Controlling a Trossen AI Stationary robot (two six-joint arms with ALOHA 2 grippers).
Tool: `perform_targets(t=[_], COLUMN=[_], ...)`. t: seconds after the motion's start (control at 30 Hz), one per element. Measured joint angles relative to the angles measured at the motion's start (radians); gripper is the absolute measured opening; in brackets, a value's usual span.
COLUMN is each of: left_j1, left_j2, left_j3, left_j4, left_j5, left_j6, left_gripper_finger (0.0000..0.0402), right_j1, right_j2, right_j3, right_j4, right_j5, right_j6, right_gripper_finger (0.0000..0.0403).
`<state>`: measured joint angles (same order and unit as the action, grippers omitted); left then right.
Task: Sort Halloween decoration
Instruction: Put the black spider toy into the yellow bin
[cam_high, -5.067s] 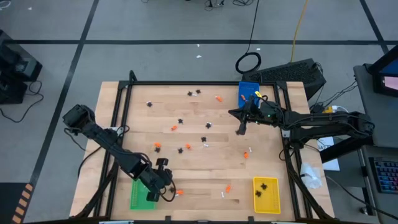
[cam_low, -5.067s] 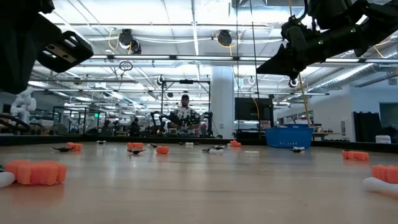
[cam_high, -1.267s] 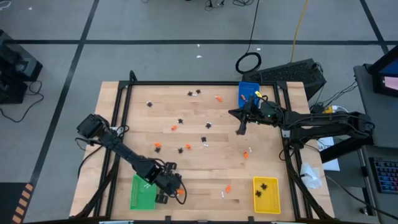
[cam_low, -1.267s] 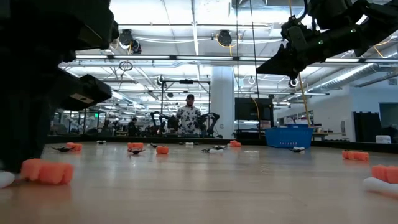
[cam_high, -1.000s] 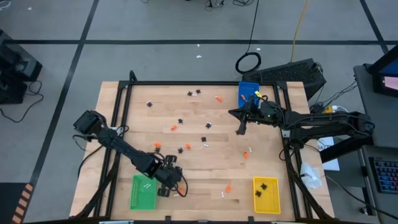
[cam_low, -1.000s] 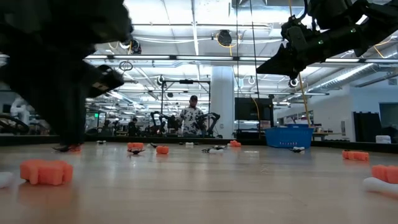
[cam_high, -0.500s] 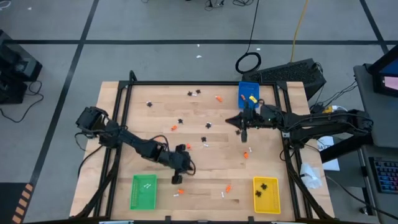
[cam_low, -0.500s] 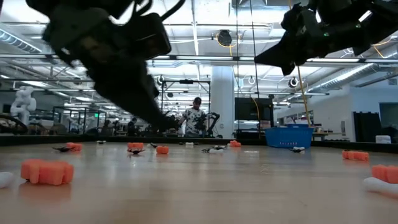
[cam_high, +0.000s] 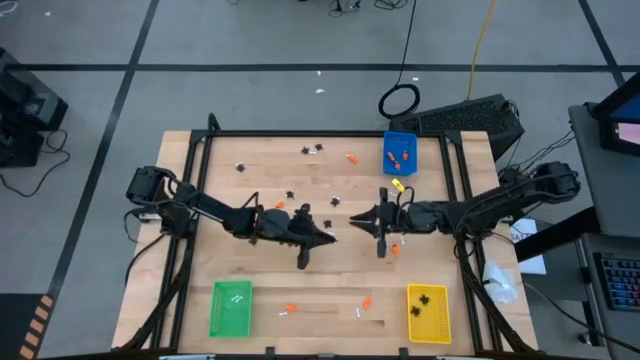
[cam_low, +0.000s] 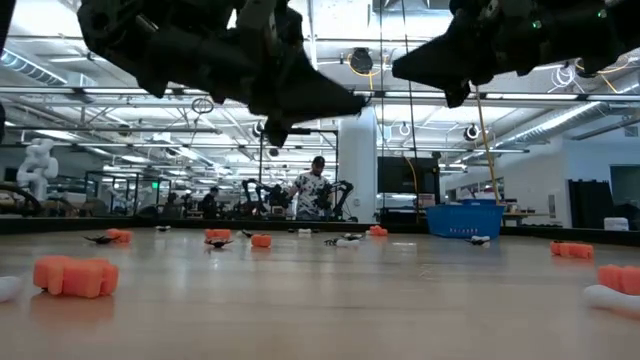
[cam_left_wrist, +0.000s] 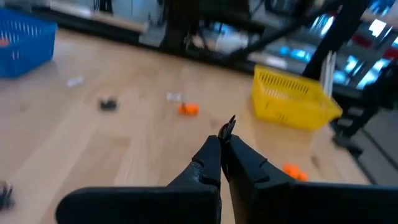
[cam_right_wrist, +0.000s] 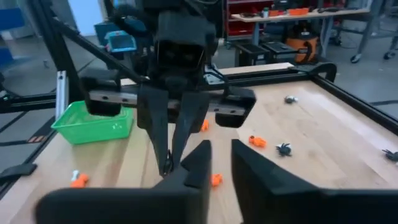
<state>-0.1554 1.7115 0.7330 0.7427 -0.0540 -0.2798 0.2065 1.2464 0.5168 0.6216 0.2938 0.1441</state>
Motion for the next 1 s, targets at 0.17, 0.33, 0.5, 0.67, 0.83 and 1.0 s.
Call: perform_targets(t=[0.17, 0.33, 0.5, 0.67, 0.83, 1.0], left_j1=[0.005, 0.005, 0.004, 0.003, 0.003, 0.003], left_j2=[0.0, 0.0, 0.0, 0.0, 0.0, -0.001], left_j3=[0.0, 0.0, 0.0, 0.001, 0.001, 0.001], left_j4=[0.112, 0.154, 0.182, 0.214, 0.239, 0.238], left_j5=[0.001, 0.0, 0.0, 0.0, 0.011, 0.024], left_j6=[0.021, 0.034, 0.054, 0.06, 0.061, 0.061], left_gripper_finger=[0.0006, 0.0006, 0.0006, 0.0006, 0.0006, 0.0006], right_j1=[0.061, 0.082, 0.087, 0.089, 0.09, 0.091], right_j2=[0.094, 0.165, 0.192, 0.204, 0.208, 0.208], right_j3=[0.064, 0.126, 0.161, 0.163, 0.163, 0.162], right_j4=[0.019, 0.07, 0.073, 0.077, 0.085, 0.091], right_j5=[0.068, 0.074, 0.072, 0.073, 0.072, 0.068], right_j6=[0.012, 0.032, 0.05, 0.072, 0.077, 0.072], right_gripper_finger=[0.0119, 0.0151, 0.0137, 0.0108, 0.0074, 0.0034])
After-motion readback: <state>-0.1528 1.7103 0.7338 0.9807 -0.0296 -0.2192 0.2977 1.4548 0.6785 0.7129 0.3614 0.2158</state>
